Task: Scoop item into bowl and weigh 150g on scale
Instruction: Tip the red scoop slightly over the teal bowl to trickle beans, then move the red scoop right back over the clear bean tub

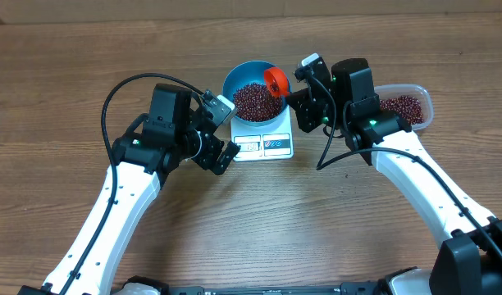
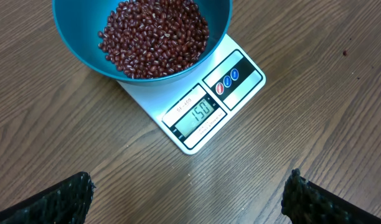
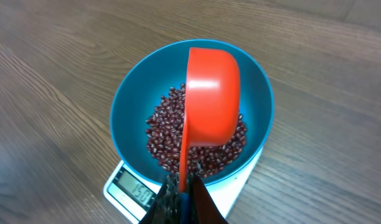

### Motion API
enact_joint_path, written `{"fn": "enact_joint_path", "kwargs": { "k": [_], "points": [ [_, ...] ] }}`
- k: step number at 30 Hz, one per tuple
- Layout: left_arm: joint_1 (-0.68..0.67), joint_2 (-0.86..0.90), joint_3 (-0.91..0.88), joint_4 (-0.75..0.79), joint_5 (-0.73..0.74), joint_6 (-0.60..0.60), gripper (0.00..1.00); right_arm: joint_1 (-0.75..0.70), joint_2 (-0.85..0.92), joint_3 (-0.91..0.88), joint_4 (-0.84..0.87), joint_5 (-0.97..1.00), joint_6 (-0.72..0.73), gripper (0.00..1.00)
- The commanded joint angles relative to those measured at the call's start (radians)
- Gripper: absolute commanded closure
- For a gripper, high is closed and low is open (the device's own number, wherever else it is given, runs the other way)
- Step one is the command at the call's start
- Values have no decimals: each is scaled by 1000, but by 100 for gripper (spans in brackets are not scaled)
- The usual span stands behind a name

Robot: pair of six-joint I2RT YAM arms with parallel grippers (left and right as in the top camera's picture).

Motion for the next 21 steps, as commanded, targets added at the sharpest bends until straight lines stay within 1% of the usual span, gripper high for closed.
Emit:
{"fn": "enact_joint_path", "kwargs": {
  "k": [1,5,8,17,21],
  "points": [
    [-7,-15,-2,1,18,19,0,-17,-5,27,13,-44,124,96],
    [-7,-15,-2,1,18,19,0,-54,-5,27,23,-141,310,96],
    [-7,-15,-2,1,18,19,0,-87,-5,27,42,-228,386,96],
    [-7,-15,-2,1,18,19,0,-185,-7,28,66,-387,491,96],
    [-7,-15,-2,1,18,19,0,-252,-16,28,57,-437,497,96]
  ]
}}
